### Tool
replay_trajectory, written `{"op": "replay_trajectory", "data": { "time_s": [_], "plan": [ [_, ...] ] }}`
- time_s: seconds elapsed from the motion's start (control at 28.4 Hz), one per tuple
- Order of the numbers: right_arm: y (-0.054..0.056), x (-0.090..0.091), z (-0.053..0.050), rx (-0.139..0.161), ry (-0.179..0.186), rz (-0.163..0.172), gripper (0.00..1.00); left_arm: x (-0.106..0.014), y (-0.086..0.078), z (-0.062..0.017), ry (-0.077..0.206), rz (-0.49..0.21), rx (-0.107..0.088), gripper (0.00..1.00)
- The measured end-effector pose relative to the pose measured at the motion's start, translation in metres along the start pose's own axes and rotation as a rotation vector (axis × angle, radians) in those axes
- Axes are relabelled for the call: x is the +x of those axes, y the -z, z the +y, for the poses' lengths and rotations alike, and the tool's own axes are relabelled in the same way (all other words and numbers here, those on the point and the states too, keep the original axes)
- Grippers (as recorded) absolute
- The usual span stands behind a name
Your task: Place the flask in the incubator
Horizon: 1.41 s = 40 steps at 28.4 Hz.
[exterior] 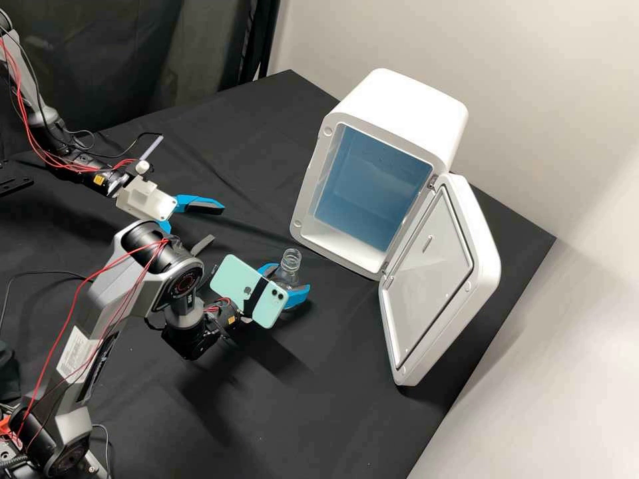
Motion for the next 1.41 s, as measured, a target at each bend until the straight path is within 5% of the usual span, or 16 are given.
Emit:
{"op": "replay_trajectory", "data": {
  "time_s": [0.14,0.49,1.41],
  "plan": [
    [0.000,0.000,0.000,0.000,0.000,0.000,0.00,0.000,0.002,-0.0006,0.012,-0.011,-0.023,1.00],
    [0.000,0.000,0.000,0.000,0.000,0.000,0.00,-0.001,0.004,-0.0001,0.013,-0.013,-0.044,1.00],
    [0.001,0.000,0.000,0.000,0.000,0.002,0.00,-0.004,0.016,0.0075,-0.013,0.024,-0.051,1.00]
  ]
}}
